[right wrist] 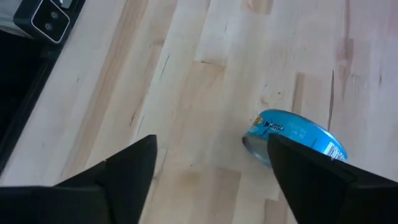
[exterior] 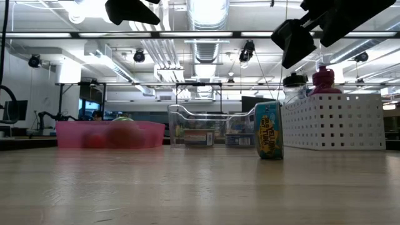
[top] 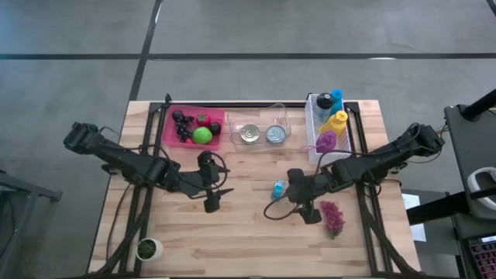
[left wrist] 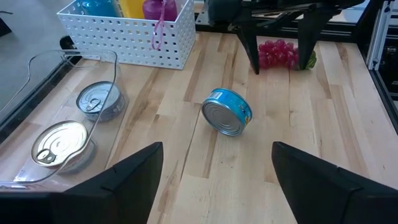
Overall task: Pick & Place Food Item
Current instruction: Put the blue tuna can into the transparent bin
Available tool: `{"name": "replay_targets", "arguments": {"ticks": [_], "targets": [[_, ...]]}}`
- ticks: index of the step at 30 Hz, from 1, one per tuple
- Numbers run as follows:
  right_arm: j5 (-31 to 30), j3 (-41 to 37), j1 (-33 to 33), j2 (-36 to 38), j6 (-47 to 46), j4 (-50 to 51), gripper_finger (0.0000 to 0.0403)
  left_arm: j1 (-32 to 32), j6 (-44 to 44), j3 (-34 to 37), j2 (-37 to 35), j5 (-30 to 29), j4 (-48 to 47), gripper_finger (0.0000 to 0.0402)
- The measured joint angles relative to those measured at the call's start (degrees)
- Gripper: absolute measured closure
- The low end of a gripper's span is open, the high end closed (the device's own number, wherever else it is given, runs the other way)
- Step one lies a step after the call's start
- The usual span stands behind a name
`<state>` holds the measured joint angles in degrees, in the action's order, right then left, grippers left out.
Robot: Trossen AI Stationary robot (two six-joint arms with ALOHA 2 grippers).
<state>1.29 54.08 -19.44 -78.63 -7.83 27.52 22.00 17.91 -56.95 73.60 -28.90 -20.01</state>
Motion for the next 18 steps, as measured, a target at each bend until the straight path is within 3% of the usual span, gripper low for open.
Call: {"name": "replay_targets", "arguments": {"ticks": [7, 18], "targets": [[-2.94, 0.0, 0.33, 0.0, 2.31, 0.07, 0.004, 0.02, 0.0, 0.0, 0.0, 0.02, -0.02, 0.0102], [-2.91, 0.0, 0.33, 0.0, 2.01, 0.05, 0.0035, 0.02, -0.02, 0.0, 0.0, 0.02, -0.02, 0.0086]]}}
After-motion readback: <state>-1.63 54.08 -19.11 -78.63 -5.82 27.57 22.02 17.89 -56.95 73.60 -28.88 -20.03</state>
